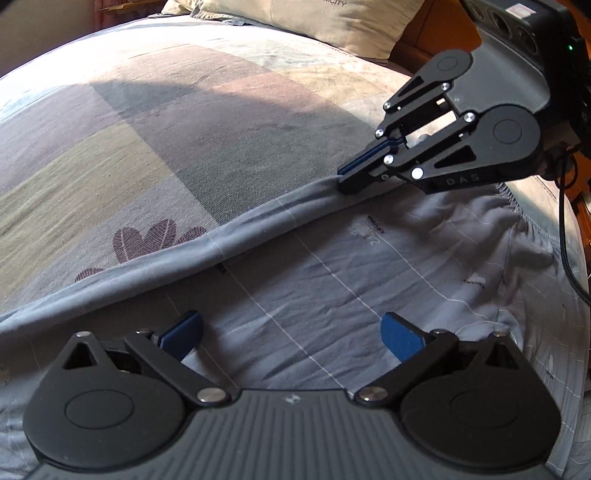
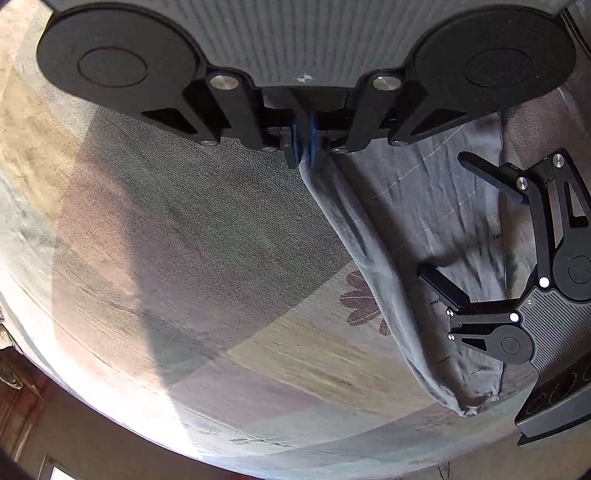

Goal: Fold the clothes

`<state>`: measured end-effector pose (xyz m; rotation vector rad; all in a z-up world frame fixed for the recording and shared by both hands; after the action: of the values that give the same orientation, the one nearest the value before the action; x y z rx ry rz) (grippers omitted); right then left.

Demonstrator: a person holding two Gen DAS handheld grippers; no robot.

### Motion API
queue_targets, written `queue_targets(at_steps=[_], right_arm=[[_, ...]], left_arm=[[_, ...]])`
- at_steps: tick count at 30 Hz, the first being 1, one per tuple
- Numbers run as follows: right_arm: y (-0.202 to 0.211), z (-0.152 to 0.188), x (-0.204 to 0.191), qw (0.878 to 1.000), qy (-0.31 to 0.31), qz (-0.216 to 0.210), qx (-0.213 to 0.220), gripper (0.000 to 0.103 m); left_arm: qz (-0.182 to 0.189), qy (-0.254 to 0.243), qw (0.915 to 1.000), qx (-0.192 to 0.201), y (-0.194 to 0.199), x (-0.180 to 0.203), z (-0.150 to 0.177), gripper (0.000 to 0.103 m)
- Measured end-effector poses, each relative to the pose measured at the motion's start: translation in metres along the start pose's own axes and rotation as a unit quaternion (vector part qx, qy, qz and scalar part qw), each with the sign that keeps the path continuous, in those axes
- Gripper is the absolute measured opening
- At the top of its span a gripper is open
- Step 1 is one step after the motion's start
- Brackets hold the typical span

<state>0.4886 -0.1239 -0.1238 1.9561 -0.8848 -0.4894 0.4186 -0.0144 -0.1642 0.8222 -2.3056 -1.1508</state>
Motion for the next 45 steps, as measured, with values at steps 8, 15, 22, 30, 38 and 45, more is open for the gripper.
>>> queue_targets(at_steps=[8,15,22,30,38,45], right_arm=[[-0.01,-0.029,0.04,0.996,-0.041,0.077,0.021,0.004],[-0.008,-0.047,0.002,0.998,-0.05,0.008,0.045,0.011],[-0.024,-0.053,-0.03,0.996,-0.072,-0.024,0.042,0.012],[-0.043,-0.1,-0.052,0.99,-0.102,-0.079,0.063,0.013],[-0.085,-0.17,-0.115,0.985,-0.042,-0.147,0.078,0.015],[-0.124,-0.191,-0.172,0.986,0.036,-0.155,0.051,0.02]], left_arm=[[0.008,0.023,0.9997,0.003,0.005,-0.006,-0.005,0.102],[-0.053,0.024,0.9979,0.027,0.033,-0.041,-0.007,0.102],[-0.114,0.092,0.9891,0.012,0.046,-0.112,0.01,0.102],[-0.123,0.088,0.9882,-0.023,0.07,-0.113,0.049,0.102],[-0.147,0.08,0.9847,-0.047,0.092,-0.15,0.098,0.102],[-0.133,0.088,0.987,-0.02,0.097,-0.149,0.105,0.102]])
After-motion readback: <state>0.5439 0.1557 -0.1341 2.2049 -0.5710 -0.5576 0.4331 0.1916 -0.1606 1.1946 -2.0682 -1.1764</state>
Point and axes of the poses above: each gripper's, at about its wrist camera, not at the fingertips, and y roughly against the way its jaws point, x to its right, z to its underside, the point moved 9 cm from there along -y, roughly the way its jaws point, and after that the axes turned 7 degrees about -y, right-handed, at the moved point
